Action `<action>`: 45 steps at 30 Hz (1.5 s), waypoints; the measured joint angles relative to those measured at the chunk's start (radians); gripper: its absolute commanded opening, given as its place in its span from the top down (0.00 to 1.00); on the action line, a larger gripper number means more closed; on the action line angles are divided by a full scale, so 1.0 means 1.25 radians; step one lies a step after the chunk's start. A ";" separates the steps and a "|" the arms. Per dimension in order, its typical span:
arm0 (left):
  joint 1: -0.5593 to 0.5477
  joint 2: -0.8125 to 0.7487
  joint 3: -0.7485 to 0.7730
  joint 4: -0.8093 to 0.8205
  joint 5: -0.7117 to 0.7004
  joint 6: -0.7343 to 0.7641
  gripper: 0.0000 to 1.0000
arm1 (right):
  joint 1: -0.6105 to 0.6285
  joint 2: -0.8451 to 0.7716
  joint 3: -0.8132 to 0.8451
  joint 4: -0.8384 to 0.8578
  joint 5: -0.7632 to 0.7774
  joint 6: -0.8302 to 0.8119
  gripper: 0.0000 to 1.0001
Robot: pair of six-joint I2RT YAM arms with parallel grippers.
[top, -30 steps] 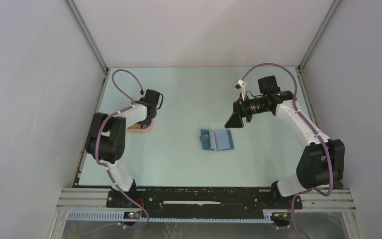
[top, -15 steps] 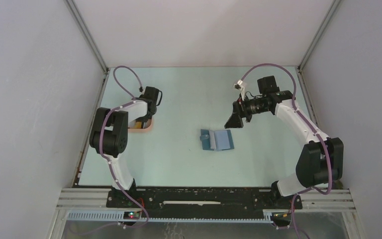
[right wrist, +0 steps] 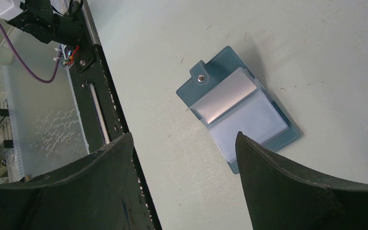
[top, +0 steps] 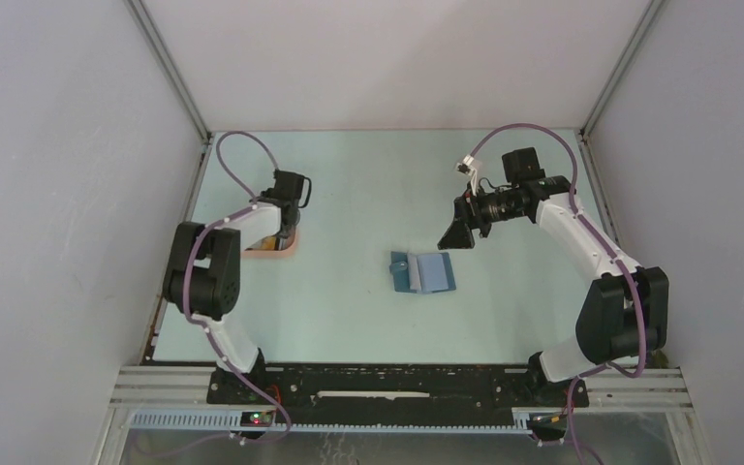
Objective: Put the credit cards into the card holder
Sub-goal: Move the storage box to the center of the board.
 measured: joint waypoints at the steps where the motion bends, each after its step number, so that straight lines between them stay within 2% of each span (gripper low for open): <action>1: -0.002 -0.021 -0.009 0.000 0.027 -0.001 0.57 | 0.000 0.000 0.000 0.000 0.000 0.000 0.14; 6: -0.031 -0.097 -0.011 -0.009 0.125 -0.022 0.74 | -0.002 0.000 0.000 0.000 -0.001 0.000 0.14; 9: -0.050 -0.091 0.003 -0.041 0.140 -0.042 0.84 | -0.007 0.000 0.000 0.000 -0.001 0.000 0.14; 12: -0.055 -0.070 0.007 -0.074 0.146 -0.057 0.99 | -0.011 0.000 0.000 0.000 -0.001 0.000 0.14; 13: -0.055 -0.064 0.007 -0.083 0.153 -0.062 1.00 | -0.011 0.000 0.000 0.000 -0.001 0.000 0.14; 21: -0.054 -0.055 0.011 -0.129 0.265 -0.100 1.00 | -0.013 0.000 0.000 -0.001 -0.001 0.000 0.14; 27: -0.060 -0.056 0.011 -0.114 0.420 -0.146 0.99 | -0.014 0.000 0.000 -0.002 -0.001 -0.001 0.14; 31: -0.094 -0.056 0.011 -0.091 0.517 -0.183 0.98 | -0.014 0.000 0.000 -0.002 -0.001 -0.002 0.14; 35: -0.164 -0.034 0.028 -0.062 0.600 -0.224 0.97 | -0.015 0.000 0.000 -0.002 -0.001 -0.003 0.14; 40: -0.233 -0.010 0.054 -0.002 0.673 -0.262 0.87 | -0.016 0.000 0.000 -0.005 -0.001 -0.006 0.15; 45: -0.235 -0.086 0.045 0.039 0.680 -0.281 0.74 | -0.016 0.006 0.000 -0.004 -0.001 -0.005 0.16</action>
